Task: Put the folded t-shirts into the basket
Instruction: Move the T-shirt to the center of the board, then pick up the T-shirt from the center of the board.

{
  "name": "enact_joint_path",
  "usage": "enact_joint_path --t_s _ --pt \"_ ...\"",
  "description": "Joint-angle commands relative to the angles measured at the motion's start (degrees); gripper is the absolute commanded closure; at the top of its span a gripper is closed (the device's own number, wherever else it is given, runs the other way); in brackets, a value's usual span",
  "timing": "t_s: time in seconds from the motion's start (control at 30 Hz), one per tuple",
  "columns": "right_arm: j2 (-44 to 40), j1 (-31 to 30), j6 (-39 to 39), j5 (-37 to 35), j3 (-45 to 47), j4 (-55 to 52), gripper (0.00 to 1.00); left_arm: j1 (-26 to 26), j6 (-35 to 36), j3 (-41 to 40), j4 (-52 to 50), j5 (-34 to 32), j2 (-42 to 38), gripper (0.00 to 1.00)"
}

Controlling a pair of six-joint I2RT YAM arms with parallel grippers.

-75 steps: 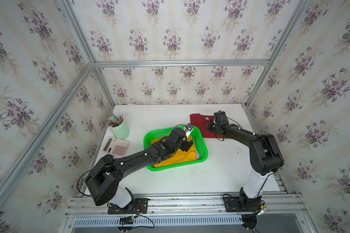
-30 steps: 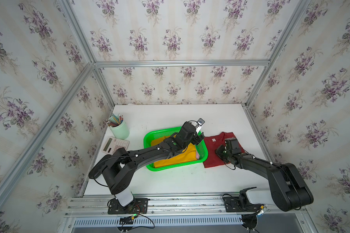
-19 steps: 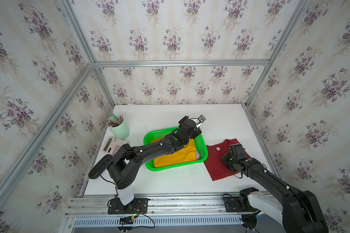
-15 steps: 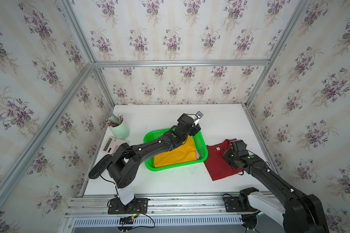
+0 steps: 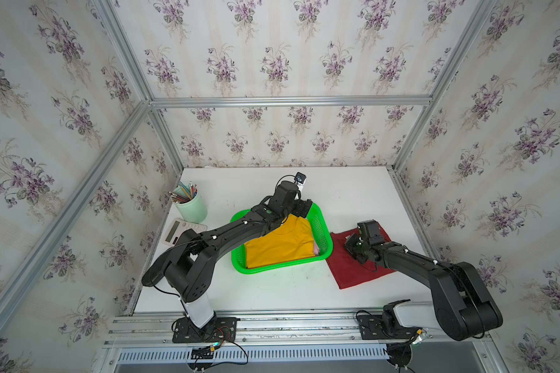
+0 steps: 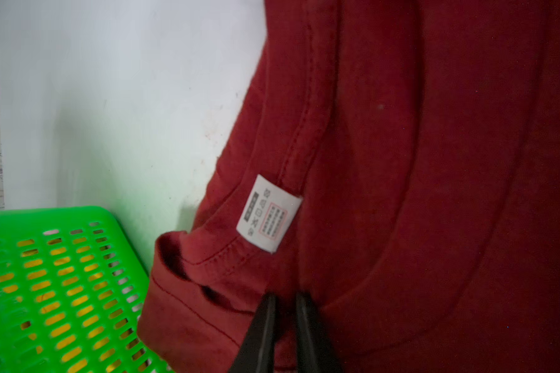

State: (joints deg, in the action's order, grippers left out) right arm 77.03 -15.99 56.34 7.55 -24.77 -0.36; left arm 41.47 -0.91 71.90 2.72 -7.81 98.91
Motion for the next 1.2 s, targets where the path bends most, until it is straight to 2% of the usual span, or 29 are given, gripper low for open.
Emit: enact_joint_path --t_s 0.0,0.03,0.1,0.27,0.33,0.4,0.5,0.53,0.57,0.63,0.67,0.83,1.07,1.17 --pt "-2.39 -0.10 0.74 1.80 4.27 -8.50 0.83 -0.62 -2.10 -1.61 5.47 4.21 -1.06 0.15" --pt "-3.81 -0.10 0.26 1.70 4.81 -9.89 0.83 -0.87 -1.72 -1.93 6.12 5.68 -1.09 0.19" --pt "-6.57 -0.10 -0.89 1.38 4.88 -13.54 0.83 -1.19 -0.75 -2.40 7.23 8.02 -1.03 0.19" --pt "-12.99 -0.10 -3.94 0.48 3.74 -23.21 0.80 -1.18 0.81 -1.86 7.97 13.03 -0.29 0.14" --pt "-15.15 -0.05 -8.07 -0.53 1.69 -24.84 0.77 -0.95 0.87 -2.04 9.93 15.26 0.27 0.14" --pt "-15.77 -0.01 -14.76 -5.60 -3.27 -27.66 0.72 -0.43 -0.42 -3.25 13.41 16.36 0.76 0.14" --pt "-14.22 -0.01 -18.06 -16.12 -13.02 -30.95 0.69 1.15 -1.49 -5.57 18.48 18.21 1.29 0.14" --pt "-13.22 -0.01 -17.71 -19.55 -16.51 -32.12 0.61 1.95 -1.32 -6.00 19.12 18.56 1.55 0.15" --pt "-12.02 -0.01 -17.02 -22.61 -19.40 -32.91 0.46 2.74 -0.48 -5.99 19.10 18.76 1.81 0.14" --pt "-9.51 -0.01 -15.77 -25.79 -23.88 -33.10 0.04 4.84 2.61 -5.28 16.92 18.42 2.22 0.14" --pt "-8.08 0.22 -15.61 -26.10 -25.24 -32.71 0.01 6.05 4.92 -4.70 15.26 17.92 2.37 0.15" --pt "0.50 2.54 -15.41 -28.46 -29.77 -30.00 0.00 10.78 15.66 -3.23 9.33 12.55 2.66 0.13" --pt "17.09 6.01 -10.96 -28.11 -40.55 -37.56 0.00 13.28 21.99 -0.20 1.82 15.50 5.22 0.11" --pt "20.81 7.24 -7.21 -28.67 -41.83 -40.90 0.00 14.01 23.59 -0.74 1.84 15.67 5.58 0.11"
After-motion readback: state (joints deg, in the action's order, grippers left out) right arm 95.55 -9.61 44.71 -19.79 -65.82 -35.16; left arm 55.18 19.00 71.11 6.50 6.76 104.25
